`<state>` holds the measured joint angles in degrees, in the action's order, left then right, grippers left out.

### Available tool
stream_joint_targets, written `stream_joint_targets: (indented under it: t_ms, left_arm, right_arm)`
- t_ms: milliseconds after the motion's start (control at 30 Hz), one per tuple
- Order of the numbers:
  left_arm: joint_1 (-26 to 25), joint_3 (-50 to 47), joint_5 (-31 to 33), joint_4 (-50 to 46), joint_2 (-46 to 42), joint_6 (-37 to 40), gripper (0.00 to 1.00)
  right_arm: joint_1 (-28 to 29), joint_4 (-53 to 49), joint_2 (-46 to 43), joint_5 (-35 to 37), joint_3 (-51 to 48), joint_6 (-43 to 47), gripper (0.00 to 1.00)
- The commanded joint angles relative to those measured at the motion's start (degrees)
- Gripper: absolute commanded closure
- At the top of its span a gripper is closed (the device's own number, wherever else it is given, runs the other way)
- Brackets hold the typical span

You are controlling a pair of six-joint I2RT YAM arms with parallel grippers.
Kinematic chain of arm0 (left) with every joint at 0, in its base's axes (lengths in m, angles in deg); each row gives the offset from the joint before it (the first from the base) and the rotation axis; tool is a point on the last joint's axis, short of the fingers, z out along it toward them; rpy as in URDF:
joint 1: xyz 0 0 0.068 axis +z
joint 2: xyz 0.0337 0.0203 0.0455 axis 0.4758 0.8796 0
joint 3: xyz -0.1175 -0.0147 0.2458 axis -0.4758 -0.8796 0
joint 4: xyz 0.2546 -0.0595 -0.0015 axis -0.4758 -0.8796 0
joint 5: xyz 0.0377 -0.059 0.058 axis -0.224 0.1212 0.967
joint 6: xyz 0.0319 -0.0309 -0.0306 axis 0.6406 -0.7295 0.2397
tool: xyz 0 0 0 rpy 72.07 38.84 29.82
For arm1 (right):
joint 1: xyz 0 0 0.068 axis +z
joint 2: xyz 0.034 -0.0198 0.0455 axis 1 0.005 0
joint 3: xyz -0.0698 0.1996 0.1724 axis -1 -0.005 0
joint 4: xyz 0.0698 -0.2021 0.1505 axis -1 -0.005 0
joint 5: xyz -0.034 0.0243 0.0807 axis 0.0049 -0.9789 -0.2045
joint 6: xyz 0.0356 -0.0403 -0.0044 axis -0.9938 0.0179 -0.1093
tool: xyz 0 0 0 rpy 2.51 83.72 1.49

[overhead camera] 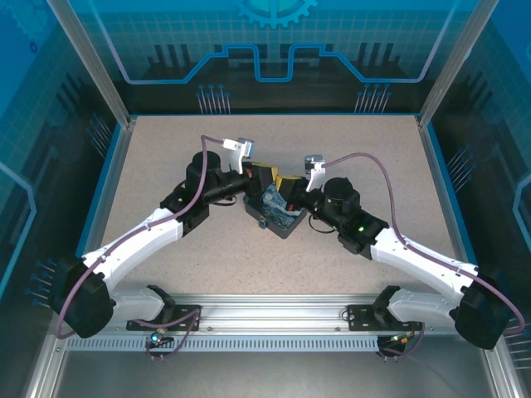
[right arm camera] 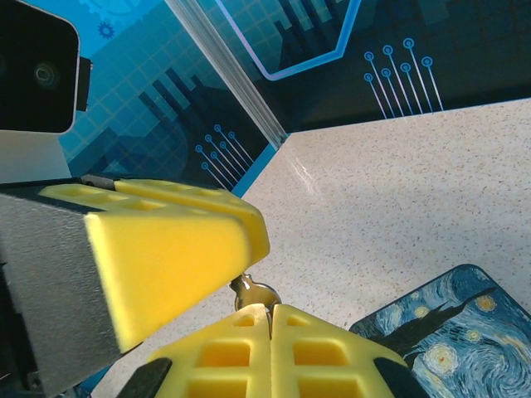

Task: Unlock a padlock with a key

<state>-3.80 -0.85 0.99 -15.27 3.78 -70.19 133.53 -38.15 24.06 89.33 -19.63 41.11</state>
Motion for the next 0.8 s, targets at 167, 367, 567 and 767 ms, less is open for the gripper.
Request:
stream_joint_targets:
  t_ms: [167, 367, 567, 767]
  left_arm:
    - [-0.32, 2.83, 0.57, -2.13, 0.38, 2.60, 1.00]
    - [-0.35, 5.67, -0.74, -6.35, -1.71, 7.04, 1.00]
    - [-0.40, 10.91, -5.28, -11.64, -1.98, 12.93, 1.00]
    - [-0.39, 15.40, -11.44, -13.33, -1.68, 16.29, 1.00]
  right_arm:
    - [-1.79, 1.01, -1.33, -4.29, 0.69, -0.41, 0.99]
    - [-9.87, 1.20, -6.94, -21.69, -2.68, 0.30, 0.58]
    - [-21.29, 12.01, -10.24, -41.15, -9.26, -2.96, 0.15]
    - [-22.32, 24.11, -9.15, -48.15, -9.11, -6.41, 0.04]
